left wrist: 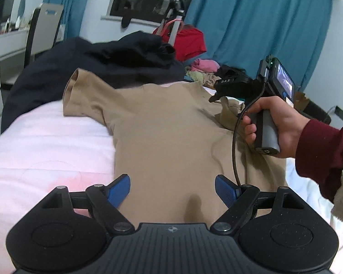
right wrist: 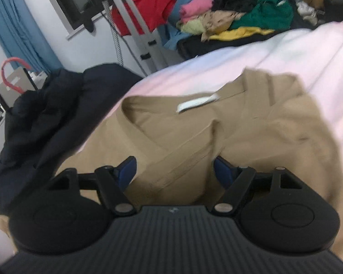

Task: Fold clothes

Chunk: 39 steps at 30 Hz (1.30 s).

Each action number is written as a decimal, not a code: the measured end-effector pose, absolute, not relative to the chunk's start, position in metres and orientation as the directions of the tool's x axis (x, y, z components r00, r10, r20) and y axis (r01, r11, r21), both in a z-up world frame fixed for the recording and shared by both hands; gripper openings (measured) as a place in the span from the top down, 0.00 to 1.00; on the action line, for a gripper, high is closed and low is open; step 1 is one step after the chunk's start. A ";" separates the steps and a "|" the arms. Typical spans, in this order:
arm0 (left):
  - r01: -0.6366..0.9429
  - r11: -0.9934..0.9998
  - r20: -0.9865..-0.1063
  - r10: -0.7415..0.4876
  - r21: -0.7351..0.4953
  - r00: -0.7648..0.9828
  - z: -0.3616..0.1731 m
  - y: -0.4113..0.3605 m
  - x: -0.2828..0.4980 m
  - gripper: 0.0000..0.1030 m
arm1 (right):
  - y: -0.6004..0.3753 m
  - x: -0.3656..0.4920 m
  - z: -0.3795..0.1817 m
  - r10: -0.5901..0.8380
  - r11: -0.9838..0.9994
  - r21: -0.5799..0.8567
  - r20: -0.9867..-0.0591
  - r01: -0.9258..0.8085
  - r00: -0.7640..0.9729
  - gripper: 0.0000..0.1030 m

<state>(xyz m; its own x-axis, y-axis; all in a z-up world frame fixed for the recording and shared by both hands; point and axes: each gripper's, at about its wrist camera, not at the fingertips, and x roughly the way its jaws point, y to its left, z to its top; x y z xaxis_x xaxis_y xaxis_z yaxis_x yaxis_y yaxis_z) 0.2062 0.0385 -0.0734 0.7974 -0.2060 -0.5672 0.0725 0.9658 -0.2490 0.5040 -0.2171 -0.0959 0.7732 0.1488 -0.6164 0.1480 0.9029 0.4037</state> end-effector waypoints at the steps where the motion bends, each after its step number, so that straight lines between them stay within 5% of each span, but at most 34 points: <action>1: 0.065 0.964 -0.569 -0.206 -0.258 0.796 -0.075 0.041 0.208 0.20 | -0.214 0.507 -0.098 0.165 0.899 0.416 -0.612 0.137 0.774 0.26; 4: 0.037 0.954 -0.576 -0.210 -0.296 0.790 -0.077 0.051 0.210 0.20 | -0.189 0.504 -0.080 0.177 0.927 0.370 -0.572 0.059 0.801 0.26; 8: 0.020 0.948 -0.558 -0.203 -0.316 0.805 -0.069 0.060 0.202 0.20 | -0.147 0.488 -0.057 -0.035 0.991 0.086 -0.569 0.102 0.822 0.25; 13: -0.010 0.953 -0.545 -0.164 -0.302 0.822 -0.055 0.070 0.187 0.20 | -0.094 0.456 -0.029 0.218 0.976 0.138 -0.527 -0.170 0.822 0.27; 20: -0.110 0.959 -0.570 -0.061 -0.261 0.820 -0.046 0.088 0.167 0.20 | 0.022 0.447 -0.020 0.406 0.889 0.099 -0.620 -0.446 0.671 0.27; 30: -0.270 0.933 -0.672 0.042 -0.239 0.739 -0.069 0.109 0.179 0.23 | 0.103 0.478 -0.074 0.272 0.897 -0.083 -0.673 -0.435 0.688 0.28; 31: -0.277 0.931 -0.674 0.047 -0.238 0.738 -0.071 0.109 0.180 0.23 | 0.103 0.480 -0.077 0.269 0.898 -0.082 -0.673 -0.431 0.688 0.33; 32: -0.284 0.929 -0.673 0.054 -0.237 0.738 -0.073 0.108 0.181 0.23 | 0.102 0.482 -0.079 0.267 0.900 -0.081 -0.674 -0.428 0.689 0.52; 35: -0.311 0.924 -0.670 0.087 -0.222 0.737 -0.075 0.103 0.186 0.24 | 0.102 0.487 -0.087 0.260 0.906 -0.078 -0.674 -0.416 0.691 0.83; 39: -0.322 0.920 -0.637 0.112 -0.222 0.762 -0.070 0.093 0.183 0.25 | 0.072 0.471 -0.058 0.260 0.932 -0.062 -0.576 -0.358 0.775 0.88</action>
<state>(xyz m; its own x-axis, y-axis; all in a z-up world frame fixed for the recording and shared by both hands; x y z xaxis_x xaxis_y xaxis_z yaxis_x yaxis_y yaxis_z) 0.1828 0.0929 -0.0704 0.7624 0.1125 -0.6373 -0.3216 0.9204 -0.2223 0.4710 0.0719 -0.0582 0.7749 0.2598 -0.5762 -0.3583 0.9316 -0.0618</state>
